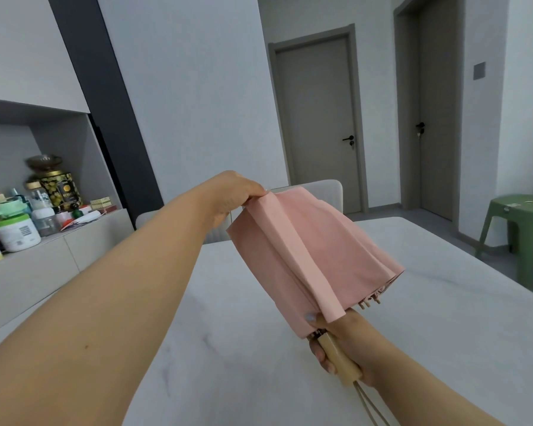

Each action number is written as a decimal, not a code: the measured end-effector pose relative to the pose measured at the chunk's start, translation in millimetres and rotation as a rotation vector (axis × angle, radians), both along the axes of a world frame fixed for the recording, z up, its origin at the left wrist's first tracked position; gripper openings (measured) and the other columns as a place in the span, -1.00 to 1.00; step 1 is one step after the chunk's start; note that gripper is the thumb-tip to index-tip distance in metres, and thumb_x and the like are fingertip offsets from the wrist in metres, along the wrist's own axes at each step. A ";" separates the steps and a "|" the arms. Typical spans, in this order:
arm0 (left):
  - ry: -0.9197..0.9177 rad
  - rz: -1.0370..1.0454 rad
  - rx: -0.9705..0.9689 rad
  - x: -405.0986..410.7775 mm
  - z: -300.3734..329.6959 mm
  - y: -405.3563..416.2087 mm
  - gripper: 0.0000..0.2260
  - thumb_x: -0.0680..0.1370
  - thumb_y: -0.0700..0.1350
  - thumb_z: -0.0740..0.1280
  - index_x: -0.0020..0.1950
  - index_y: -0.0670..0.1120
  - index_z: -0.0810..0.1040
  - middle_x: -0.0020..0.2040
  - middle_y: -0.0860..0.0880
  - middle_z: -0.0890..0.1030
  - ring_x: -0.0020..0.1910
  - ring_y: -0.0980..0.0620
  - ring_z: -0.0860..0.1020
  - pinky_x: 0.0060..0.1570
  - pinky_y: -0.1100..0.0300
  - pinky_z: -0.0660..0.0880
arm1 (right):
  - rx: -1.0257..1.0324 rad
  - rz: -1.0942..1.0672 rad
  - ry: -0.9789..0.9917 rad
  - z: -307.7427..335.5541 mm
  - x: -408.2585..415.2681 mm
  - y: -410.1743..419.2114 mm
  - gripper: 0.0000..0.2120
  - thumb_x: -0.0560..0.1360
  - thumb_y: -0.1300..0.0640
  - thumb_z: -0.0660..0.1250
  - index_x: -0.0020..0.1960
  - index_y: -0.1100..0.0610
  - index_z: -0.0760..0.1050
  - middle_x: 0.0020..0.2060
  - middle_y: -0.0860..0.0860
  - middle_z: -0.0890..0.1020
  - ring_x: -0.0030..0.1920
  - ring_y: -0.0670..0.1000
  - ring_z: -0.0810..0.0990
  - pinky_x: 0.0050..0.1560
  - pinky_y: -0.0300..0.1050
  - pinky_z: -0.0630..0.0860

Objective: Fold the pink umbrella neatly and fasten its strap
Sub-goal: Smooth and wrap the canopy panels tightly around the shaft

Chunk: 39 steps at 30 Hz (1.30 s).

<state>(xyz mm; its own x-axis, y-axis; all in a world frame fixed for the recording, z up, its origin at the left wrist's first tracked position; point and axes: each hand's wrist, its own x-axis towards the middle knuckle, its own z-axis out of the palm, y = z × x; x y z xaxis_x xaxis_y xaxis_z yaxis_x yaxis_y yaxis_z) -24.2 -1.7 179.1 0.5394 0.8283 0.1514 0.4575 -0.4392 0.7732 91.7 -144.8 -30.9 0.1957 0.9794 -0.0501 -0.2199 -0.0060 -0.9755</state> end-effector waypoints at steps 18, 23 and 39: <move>-0.172 -0.048 0.043 -2.4 -10.2 9.4 -0.58 0.60 0.09 0.29 0.02 -0.30 0.58 0.00 -0.03 0.55 0.07 0.02 0.49 0.15 0.18 0.32 | 0.020 0.015 -0.008 -0.5 1.1 0.9 -0.76 0.49 0.14 0.35 0.03 0.29 0.43 -0.47 0.21 0.48 -0.62 0.07 0.34 -0.53 -0.17 0.33; -0.061 -0.063 0.139 2.0 -10.3 12.6 -0.46 0.50 0.20 0.38 -0.07 -0.34 0.59 0.08 -0.22 0.66 0.15 -0.10 0.58 0.02 0.20 0.42 | 0.006 0.000 -0.019 0.2 1.7 0.6 -0.81 0.52 0.15 0.31 -0.01 0.28 0.43 -0.47 0.22 0.48 -0.63 0.07 0.35 -0.53 -0.18 0.34; -0.128 0.135 0.087 14.6 -31.1 8.5 -0.84 0.54 -0.01 0.34 -0.08 -0.05 0.43 -0.21 -0.02 0.48 -0.23 -0.01 0.45 -0.15 0.16 0.48 | 0.002 -0.065 -0.028 -0.3 5.3 2.7 -0.81 0.54 0.13 0.27 0.03 0.27 0.41 -0.47 0.22 0.49 -0.61 0.08 0.35 -0.49 -0.15 0.32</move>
<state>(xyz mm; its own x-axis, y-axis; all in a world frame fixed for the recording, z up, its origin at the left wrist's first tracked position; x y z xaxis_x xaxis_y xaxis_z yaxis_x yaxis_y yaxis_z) -9.6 6.8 148.0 0.3961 0.8726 0.2857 0.4174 -0.4482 0.7905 97.1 -142.0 -31.1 0.2598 0.9648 -0.0418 -0.1929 0.0094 -0.9812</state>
